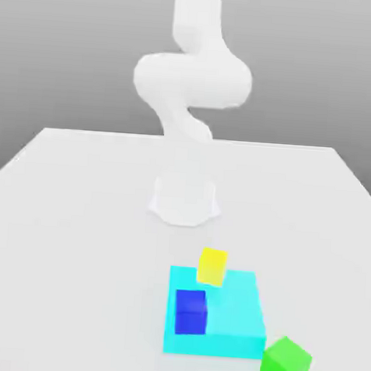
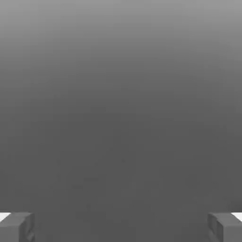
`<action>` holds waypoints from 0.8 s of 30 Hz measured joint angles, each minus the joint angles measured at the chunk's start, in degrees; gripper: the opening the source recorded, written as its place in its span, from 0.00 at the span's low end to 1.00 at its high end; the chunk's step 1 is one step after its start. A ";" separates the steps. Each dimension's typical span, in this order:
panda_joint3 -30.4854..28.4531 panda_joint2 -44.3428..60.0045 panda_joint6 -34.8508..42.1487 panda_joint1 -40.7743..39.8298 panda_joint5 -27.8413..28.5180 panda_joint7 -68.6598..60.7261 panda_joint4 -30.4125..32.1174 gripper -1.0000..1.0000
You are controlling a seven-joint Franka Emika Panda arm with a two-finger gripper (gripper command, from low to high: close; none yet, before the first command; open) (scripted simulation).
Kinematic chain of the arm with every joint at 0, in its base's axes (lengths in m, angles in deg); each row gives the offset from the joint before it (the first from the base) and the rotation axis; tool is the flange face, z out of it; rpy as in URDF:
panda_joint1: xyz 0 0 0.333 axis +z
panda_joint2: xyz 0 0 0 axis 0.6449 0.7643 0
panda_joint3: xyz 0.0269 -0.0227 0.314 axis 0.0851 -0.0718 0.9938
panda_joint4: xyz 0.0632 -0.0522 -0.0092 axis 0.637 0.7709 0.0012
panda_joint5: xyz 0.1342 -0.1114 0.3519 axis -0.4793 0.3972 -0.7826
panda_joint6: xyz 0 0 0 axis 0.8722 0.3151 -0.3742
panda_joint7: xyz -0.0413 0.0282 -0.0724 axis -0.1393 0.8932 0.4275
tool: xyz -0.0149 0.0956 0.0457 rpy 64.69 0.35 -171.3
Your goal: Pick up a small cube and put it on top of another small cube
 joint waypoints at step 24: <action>-10.08 50.33 -9.41 -9.98 -6.70 -0.40 -9.20 0.50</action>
